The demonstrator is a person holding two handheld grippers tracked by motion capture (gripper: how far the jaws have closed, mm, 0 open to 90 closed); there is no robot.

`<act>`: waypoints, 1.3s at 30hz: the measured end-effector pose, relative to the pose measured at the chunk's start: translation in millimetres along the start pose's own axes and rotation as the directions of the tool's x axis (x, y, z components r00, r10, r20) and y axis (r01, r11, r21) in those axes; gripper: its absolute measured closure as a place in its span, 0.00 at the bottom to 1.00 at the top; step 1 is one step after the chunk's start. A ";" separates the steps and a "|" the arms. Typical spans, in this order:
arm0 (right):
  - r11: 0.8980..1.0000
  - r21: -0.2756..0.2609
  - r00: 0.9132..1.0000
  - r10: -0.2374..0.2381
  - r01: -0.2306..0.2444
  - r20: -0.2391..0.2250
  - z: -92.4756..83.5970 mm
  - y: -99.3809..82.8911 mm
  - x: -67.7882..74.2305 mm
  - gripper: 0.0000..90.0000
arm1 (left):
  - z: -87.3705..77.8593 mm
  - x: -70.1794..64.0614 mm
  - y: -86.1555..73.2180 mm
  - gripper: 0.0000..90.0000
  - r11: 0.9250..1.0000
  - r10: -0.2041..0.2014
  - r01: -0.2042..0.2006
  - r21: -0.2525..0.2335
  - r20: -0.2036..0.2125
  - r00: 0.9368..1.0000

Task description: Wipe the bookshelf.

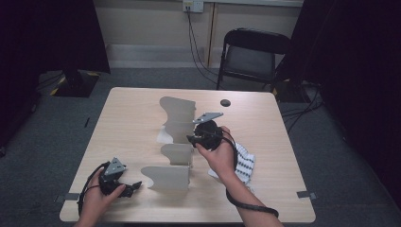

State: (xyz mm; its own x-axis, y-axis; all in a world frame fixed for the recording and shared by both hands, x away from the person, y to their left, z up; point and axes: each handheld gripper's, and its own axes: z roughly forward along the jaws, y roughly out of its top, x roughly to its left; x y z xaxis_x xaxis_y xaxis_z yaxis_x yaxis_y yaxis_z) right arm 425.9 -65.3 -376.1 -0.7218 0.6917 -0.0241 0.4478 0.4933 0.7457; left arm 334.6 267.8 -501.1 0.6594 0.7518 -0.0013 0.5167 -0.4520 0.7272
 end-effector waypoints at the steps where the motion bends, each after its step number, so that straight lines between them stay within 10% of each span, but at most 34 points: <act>1: 1.000 -0.003 1.000 0.009 -0.009 -0.002 0.3 -1.1 -0.1 0.70 | 0.0 0.0 0.0 0.08 1.000 -0.001 0.001 0.000 0.000 1.000; 39: 0.999 0.005 0.999 0.032 -0.032 -0.004 -9.2 -5.4 -15.6 0.78 | 0.8 -0.5 0.4 0.07 1.000 -0.007 0.007 0.001 0.006 1.000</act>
State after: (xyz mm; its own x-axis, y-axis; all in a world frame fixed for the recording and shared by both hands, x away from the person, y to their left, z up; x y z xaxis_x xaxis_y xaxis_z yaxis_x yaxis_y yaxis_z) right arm 429.9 -83.6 -373.6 -0.7092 0.7050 0.0025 0.4733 0.4735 0.7428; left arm 334.9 266.8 -501.4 0.6587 0.7523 -0.0107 0.5219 -0.4466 0.7267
